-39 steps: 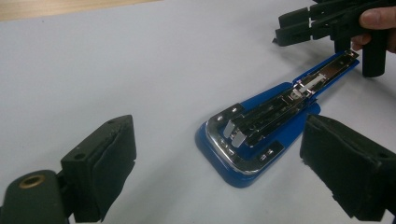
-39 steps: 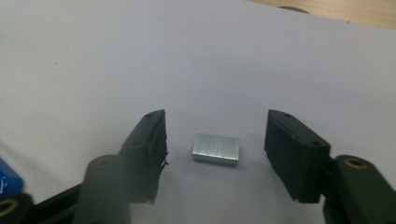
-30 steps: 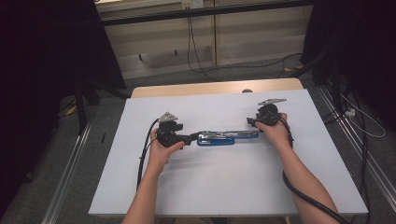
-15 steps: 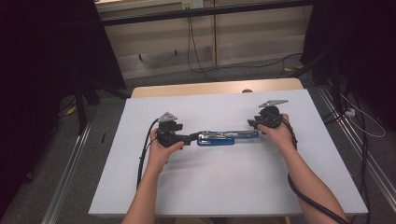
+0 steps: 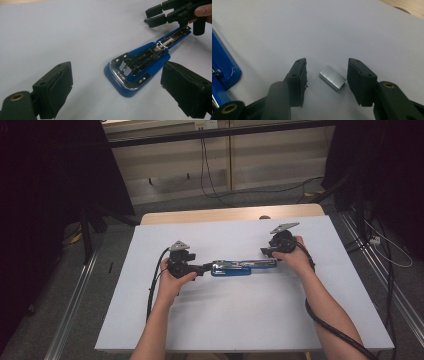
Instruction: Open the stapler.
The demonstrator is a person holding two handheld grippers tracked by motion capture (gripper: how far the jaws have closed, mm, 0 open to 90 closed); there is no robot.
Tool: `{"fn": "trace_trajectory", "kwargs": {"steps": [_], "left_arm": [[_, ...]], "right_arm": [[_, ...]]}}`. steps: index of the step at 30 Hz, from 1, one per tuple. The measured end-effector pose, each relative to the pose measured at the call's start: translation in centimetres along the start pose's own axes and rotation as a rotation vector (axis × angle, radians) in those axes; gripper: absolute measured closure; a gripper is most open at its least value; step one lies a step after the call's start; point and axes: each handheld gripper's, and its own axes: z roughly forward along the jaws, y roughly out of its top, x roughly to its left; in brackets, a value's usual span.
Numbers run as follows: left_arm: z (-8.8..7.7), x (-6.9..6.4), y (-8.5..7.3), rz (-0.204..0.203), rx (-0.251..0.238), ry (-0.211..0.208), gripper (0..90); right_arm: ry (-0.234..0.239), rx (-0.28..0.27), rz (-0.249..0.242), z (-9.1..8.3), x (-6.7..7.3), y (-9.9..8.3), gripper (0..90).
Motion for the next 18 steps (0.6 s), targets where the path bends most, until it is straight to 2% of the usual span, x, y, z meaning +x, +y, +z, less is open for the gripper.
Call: {"fn": "trace_trajectory", "kwargs": {"steps": [5,8,10,14,17,18], "left_arm": [[-0.11,0.03,0.02,-0.005,0.003,0.008,10.9],[-0.2,-0.07,0.09,-0.005,-0.005,0.012,11.1],[-0.2,-0.1,0.09,0.004,0.002,0.022,11.3],[-0.2,-0.04,0.04,0.012,0.019,0.034,11.3],[-0.36,0.02,0.09,0.016,0.01,0.038,11.3],[-0.39,0.03,0.09,0.015,0.008,0.038,11.3]], "right_arm": [[0.001,0.014,0.006,-0.35,-0.02,-0.26,58.0],[0.026,0.017,-0.001,-0.66,0.2,-0.4,71.6],[0.036,0.019,-0.006,-0.74,0.43,-0.47,76.1],[0.034,0.02,0.004,-0.64,0.53,-0.39,78.2],[0.046,0.006,0.037,-0.47,0.45,-0.4,73.1],[0.046,0.003,0.03,-0.38,0.48,-0.36,72.8]]}}
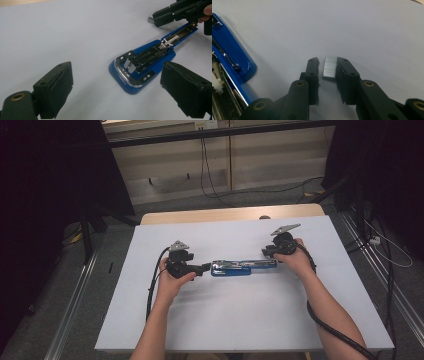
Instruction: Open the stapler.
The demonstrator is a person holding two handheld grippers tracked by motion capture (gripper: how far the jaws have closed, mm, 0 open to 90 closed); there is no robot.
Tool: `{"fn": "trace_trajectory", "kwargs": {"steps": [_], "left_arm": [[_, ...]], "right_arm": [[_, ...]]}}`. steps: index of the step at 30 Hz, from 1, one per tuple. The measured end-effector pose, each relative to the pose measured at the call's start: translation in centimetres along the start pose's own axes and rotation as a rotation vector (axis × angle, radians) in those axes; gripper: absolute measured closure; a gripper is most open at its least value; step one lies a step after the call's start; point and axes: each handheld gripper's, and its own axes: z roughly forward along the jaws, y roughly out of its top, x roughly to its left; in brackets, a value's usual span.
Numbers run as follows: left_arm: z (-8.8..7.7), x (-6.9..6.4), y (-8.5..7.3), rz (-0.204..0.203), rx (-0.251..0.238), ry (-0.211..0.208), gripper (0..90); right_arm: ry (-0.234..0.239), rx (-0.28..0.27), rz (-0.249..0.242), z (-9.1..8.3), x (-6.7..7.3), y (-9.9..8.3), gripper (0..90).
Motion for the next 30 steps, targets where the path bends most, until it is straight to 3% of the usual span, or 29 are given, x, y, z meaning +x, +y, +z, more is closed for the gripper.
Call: {"fn": "trace_trajectory", "kwargs": {"steps": [6,17,23,30], "left_arm": [[-0.1,0.0,0.0,0.002,0.006,0.001,11.2],[-0.7,0.2,-0.1,0.025,0.026,0.033,10.9],[-1.0,0.1,0.0,0.024,0.031,0.029,10.3],[-1.0,0.0,0.1,0.024,0.024,0.002,10.2]], "right_arm": [[-0.015,0.011,0.01,0.1,-0.1,0.2,79.7],[-0.028,0.021,-0.033,0.1,0.3,0.5,80.3],[-0.013,-0.006,-0.03,-1.2,0.6,0.9,80.3],[0.015,-0.025,-0.062,-3.0,1.4,1.4,80.3]]}}
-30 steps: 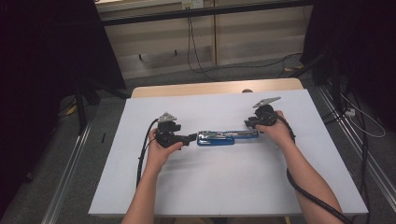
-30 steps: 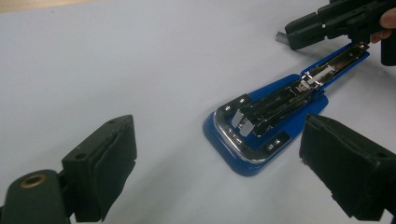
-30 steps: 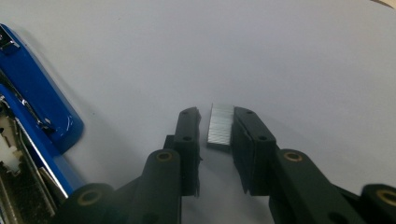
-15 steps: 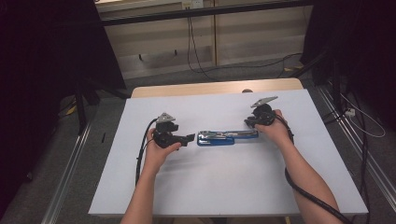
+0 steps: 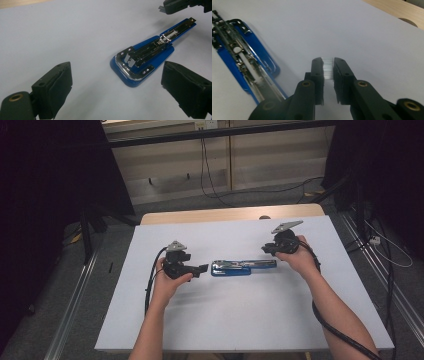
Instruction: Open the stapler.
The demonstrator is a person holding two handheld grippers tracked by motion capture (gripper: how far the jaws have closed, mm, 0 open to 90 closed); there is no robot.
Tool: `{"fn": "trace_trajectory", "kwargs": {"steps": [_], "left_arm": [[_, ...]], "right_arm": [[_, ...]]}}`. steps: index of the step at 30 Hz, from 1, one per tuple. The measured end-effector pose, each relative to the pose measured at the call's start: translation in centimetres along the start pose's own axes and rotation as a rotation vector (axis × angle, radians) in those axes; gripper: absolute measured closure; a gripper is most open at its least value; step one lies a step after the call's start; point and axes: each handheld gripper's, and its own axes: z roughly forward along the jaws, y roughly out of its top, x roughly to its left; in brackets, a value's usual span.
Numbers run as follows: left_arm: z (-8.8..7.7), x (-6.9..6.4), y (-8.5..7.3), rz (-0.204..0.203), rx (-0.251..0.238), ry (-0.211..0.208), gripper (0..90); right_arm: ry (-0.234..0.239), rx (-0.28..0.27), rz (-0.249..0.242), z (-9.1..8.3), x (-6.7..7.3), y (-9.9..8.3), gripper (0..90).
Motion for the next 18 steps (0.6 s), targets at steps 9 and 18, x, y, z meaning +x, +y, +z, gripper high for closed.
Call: {"fn": "trace_trajectory", "kwargs": {"steps": [9,18], "left_arm": [[-0.2,0.2,0.0,-0.012,-0.003,-0.004,9.5],[-0.9,0.7,0.1,-0.026,-0.018,0.002,8.1]], "right_arm": [[0.03,-0.039,-0.028,-1.2,1.1,0.9,80.3],[0.077,-0.057,-0.064,-1.7,2.5,1.6,80.3]]}}
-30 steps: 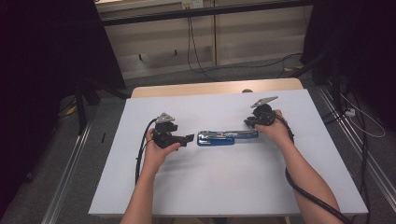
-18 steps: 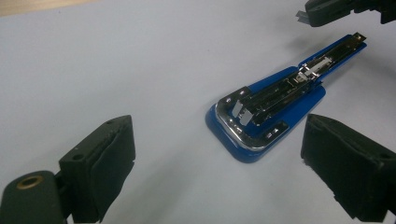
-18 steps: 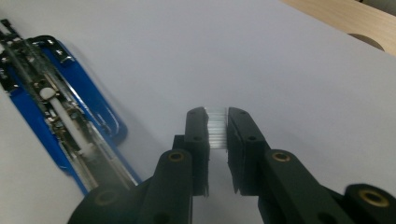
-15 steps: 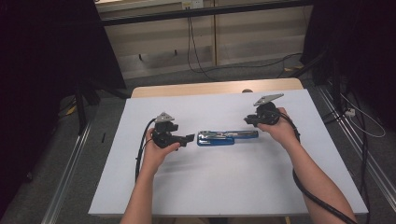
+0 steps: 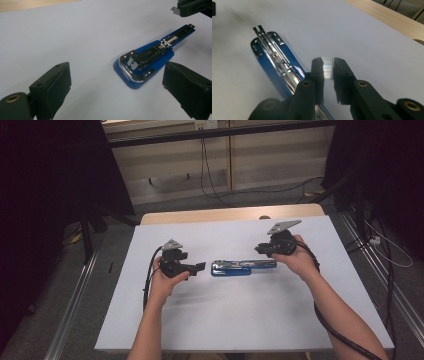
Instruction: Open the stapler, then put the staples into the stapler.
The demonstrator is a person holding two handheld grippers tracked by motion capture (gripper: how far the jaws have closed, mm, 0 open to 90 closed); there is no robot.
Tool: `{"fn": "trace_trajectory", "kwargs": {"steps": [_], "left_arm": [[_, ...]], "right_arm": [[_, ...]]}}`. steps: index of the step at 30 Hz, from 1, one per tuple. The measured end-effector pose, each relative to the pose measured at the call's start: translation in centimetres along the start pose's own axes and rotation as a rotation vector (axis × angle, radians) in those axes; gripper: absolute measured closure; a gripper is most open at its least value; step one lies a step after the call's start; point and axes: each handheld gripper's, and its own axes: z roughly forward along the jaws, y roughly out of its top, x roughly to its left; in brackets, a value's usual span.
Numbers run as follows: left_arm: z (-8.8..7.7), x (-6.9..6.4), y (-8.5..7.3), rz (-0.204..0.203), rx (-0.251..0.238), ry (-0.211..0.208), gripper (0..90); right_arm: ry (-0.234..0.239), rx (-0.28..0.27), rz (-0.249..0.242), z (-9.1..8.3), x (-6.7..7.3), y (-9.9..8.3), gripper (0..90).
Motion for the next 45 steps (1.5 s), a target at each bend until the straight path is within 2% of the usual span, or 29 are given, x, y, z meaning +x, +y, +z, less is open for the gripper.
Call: {"fn": "trace_trajectory", "kwargs": {"steps": [5,12,15,23,27,30,32,36,43,45], "left_arm": [[-0.5,0.0,0.0,0.022,-0.013,0.0,5.4],[-1.2,0.2,0.1,0.022,-0.025,0.004,4.6],[-1.4,0.2,0.1,0.02,-0.035,-0.007,4.6],[-1.5,0.0,0.1,0.026,-0.017,-0.007,4.6],[-1.4,-0.1,0.1,0.021,-0.027,-0.039,4.5],[-1.6,-0.2,0.0,0.033,0.002,-0.028,4.5],[-1.8,-0.1,0.0,0.032,0.001,-0.017,4.4],[-2.1,0.0,-0.1,0.034,-0.02,-0.025,4.5],[-2.5,0.1,-0.3,0.043,-0.023,-0.021,4.5],[-2.6,0.2,-0.3,0.054,-0.015,-0.007,4.5]], "right_arm": [[0.018,-0.001,-0.025,-0.1,0.8,0.7,80.3],[0.04,-0.007,-0.051,0.1,1.5,1.3,80.3],[0.051,-0.004,-0.065,0.4,1.8,1.6,80.3],[0.101,-0.011,-0.088,1.1,2.5,2.2,80.3],[0.114,-0.013,-0.107,1.3,2.8,2.4,80.3],[0.136,-0.011,-0.106,1.6,3.0,2.4,80.3],[0.147,-0.007,-0.116,1.7,3.2,2.5,80.3],[0.162,-0.013,-0.13,1.9,3.4,2.9,80.3],[0.182,-0.02,-0.146,2.2,3.7,3.4,80.3],[0.19,-0.014,-0.148,2.4,3.9,3.5,80.3]]}}
